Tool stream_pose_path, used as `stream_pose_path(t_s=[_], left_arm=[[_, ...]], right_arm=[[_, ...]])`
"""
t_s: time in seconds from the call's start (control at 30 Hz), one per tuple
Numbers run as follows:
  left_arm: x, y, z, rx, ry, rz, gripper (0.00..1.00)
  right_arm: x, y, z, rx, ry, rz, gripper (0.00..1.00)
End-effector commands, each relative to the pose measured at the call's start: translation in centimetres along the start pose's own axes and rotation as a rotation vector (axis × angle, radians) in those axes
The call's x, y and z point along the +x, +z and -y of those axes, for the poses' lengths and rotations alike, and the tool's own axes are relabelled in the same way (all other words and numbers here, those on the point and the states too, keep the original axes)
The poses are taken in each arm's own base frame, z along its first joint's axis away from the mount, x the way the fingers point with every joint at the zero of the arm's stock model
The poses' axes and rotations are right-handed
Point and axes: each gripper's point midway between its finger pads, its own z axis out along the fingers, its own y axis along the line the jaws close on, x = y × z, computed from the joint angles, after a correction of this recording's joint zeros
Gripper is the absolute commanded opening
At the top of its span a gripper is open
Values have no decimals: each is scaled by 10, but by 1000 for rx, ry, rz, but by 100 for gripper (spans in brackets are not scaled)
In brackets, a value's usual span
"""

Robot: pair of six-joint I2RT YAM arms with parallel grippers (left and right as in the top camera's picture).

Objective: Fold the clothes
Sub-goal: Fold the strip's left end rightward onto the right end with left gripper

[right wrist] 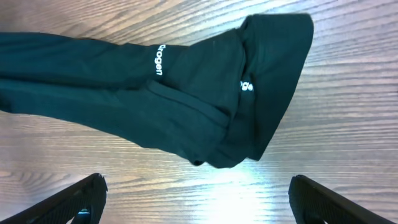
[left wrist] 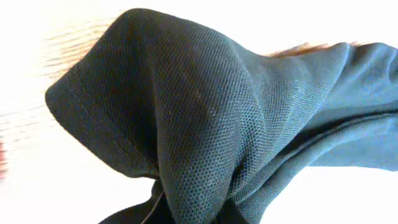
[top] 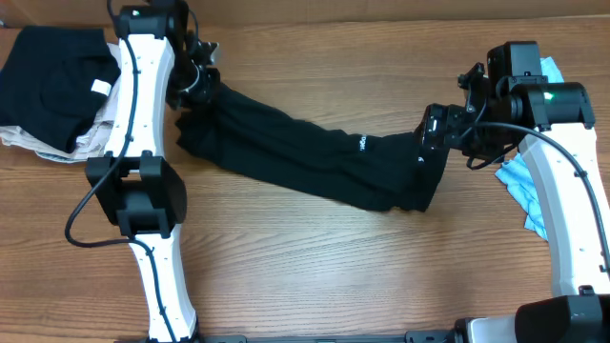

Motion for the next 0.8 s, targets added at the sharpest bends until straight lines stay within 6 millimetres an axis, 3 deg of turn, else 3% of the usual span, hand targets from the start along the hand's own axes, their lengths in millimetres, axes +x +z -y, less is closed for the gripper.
stream_pose_path(t_s=[0.0,0.13,0.2,0.23,0.43,0.63,0.77], left_arm=[[-5,-11,7,-31,25,27,4],[-7,-4,36,-24,87,19,4],[-10,-1,57,-20,132,23,4],[-11,2,78,-16,171,26,4],[-4,13,140,-9,259,12,10],[8,30,185,1,342,-19,15],[16,46,205,3,370,-53,18]], right_arm=[[-1,2,-2,0,-10,5,97],[0,2,-1,1,-10,4,97],[0,2,-1,1,-10,4,97],[0,2,-1,1,-10,4,97],[0,2,-1,1,-10,2,97],[0,1,-1,2,-7,2,97],[0,1,-1,3,-7,2,97]])
